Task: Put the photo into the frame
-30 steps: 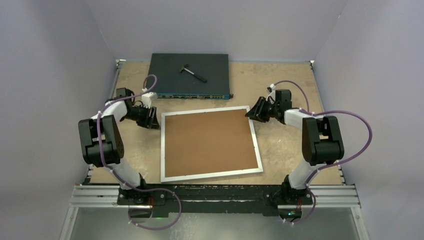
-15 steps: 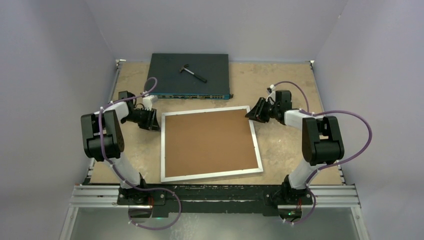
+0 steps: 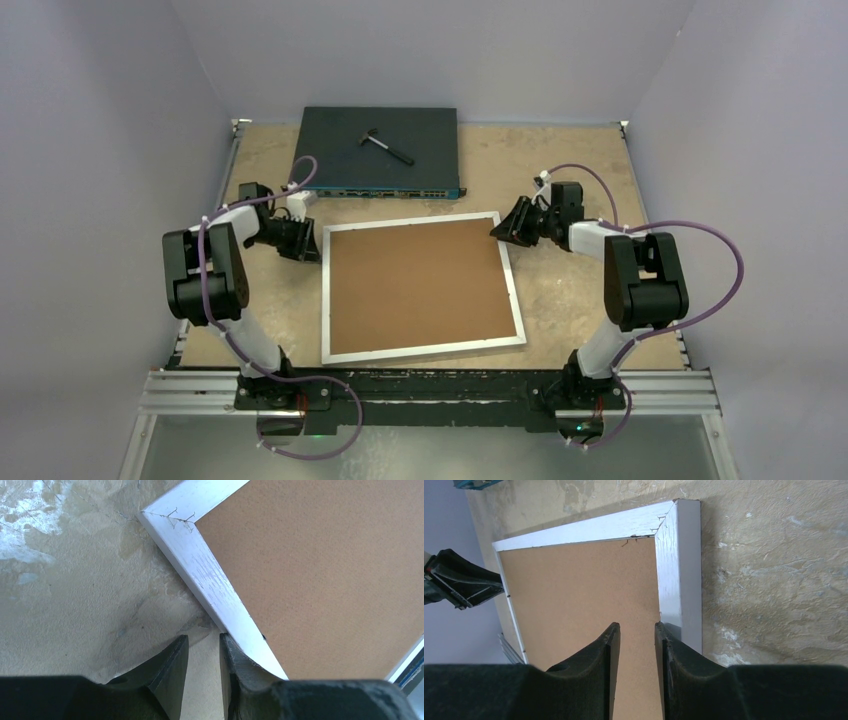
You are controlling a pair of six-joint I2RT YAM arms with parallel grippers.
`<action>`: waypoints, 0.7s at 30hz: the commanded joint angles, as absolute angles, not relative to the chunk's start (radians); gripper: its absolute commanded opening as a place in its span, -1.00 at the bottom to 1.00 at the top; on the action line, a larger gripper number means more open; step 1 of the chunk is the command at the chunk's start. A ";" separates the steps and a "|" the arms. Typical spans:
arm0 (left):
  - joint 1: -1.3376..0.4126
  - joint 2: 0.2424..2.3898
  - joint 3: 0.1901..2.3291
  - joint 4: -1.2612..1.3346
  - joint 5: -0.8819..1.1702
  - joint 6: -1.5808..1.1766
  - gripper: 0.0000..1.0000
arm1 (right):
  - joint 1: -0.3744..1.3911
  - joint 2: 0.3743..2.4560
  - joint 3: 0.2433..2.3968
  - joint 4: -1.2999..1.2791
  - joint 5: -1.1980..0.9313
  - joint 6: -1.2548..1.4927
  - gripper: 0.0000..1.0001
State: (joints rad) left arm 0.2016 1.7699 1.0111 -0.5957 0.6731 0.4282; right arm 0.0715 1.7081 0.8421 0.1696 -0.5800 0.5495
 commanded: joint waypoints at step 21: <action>0.144 1.775 0.963 -0.514 0.673 0.407 -0.48 | 0.152 1.761 0.874 0.018 -0.373 0.479 -0.37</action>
State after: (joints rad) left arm 0.1825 1.7580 0.9993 -0.5636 0.6426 0.4179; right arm 0.1131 1.7084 0.8612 0.1268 -0.5041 0.5301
